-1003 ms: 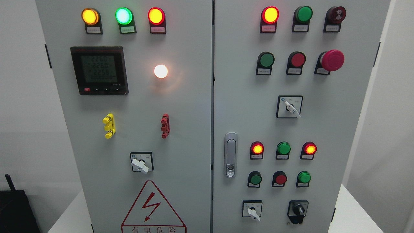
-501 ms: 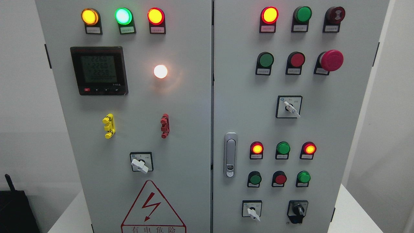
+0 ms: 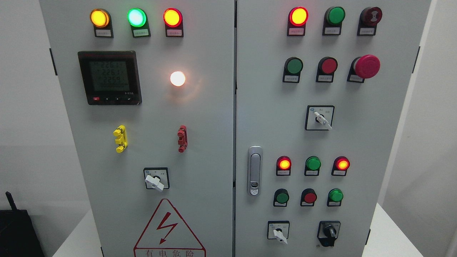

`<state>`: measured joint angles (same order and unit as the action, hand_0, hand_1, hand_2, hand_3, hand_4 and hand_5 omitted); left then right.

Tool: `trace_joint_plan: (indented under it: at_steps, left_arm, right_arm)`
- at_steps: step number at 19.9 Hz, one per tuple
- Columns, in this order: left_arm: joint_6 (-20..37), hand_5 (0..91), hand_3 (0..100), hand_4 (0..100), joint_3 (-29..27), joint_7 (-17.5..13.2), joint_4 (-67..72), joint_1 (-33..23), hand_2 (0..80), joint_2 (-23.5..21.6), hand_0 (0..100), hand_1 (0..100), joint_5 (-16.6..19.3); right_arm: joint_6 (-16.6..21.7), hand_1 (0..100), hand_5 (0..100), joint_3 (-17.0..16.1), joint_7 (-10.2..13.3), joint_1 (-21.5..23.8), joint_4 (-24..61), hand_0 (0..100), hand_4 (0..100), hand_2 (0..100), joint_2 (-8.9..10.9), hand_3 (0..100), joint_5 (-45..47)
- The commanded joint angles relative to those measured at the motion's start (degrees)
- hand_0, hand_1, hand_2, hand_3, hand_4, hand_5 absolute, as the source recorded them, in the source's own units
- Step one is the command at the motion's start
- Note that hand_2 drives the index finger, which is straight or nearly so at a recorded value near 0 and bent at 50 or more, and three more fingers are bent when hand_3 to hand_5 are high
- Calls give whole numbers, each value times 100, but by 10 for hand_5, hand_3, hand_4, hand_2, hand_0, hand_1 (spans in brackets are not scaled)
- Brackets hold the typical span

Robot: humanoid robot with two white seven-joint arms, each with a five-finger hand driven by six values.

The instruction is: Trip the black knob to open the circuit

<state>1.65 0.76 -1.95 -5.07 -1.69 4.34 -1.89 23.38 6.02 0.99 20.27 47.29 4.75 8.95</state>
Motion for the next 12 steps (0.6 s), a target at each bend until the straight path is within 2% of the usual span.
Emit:
trace_joint_plan:
  at_steps: [1, 3, 7, 10, 12]
  left_arm:
    - [-7, 0, 0, 0, -5, 2, 6, 2, 0, 5, 120, 389, -14]
    - [-7, 0, 0, 0, -5, 2, 6, 2, 0, 5, 120, 389, -14]
    - [-7, 0, 0, 0, -5, 2, 6, 2, 0, 5, 120, 389, -14]
    - [-7, 0, 0, 0, -5, 2, 6, 2, 0, 5, 120, 389, -14]
    - [-7, 0, 0, 0, -5, 2, 6, 2, 0, 5, 120, 389, -14]
  right_arm:
    - [298, 550, 114, 179, 199, 21, 289, 135, 489, 0, 96, 780, 28]
    - [448, 583, 147, 224, 331, 12, 429, 154, 519, 0, 175, 805, 28]
    - [475, 652, 260, 215, 402, 12, 807, 195, 602, 0, 298, 848, 107]
    - [527, 686, 303, 241, 656, 12, 1167, 219, 642, 0, 377, 861, 309]
    - [527, 698, 358, 241, 727, 12, 1431, 235, 679, 0, 438, 878, 309]
